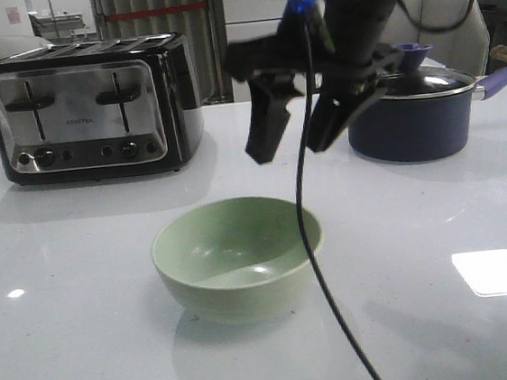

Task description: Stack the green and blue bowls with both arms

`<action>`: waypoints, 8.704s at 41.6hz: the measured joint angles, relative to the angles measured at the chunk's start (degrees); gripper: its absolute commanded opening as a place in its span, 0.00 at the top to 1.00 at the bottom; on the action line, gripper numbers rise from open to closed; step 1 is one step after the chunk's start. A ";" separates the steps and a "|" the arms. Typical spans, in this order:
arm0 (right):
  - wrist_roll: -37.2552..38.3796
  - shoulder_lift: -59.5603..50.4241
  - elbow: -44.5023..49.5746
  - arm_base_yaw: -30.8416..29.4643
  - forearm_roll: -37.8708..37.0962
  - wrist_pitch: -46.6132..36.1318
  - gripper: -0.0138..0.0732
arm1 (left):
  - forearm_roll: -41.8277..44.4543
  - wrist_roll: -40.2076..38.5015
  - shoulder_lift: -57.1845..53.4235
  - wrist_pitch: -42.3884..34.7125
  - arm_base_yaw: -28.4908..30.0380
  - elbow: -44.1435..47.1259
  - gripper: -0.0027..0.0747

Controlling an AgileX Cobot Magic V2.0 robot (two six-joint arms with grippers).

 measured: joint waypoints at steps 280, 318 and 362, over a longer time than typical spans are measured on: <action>1.91 -61.39 40.89 1.56 -7.01 -3.47 0.77 | 4.62 -1.00 9.45 1.46 -21.51 -5.92 0.85; 1.99 -61.39 40.89 1.56 -7.01 -3.47 0.77 | 4.26 -1.00 -5.91 -11.68 -9.39 7.86 0.85; 1.99 -61.39 40.89 1.56 -7.01 -3.38 0.77 | 2.55 -1.00 -29.63 -45.32 1.92 38.06 0.85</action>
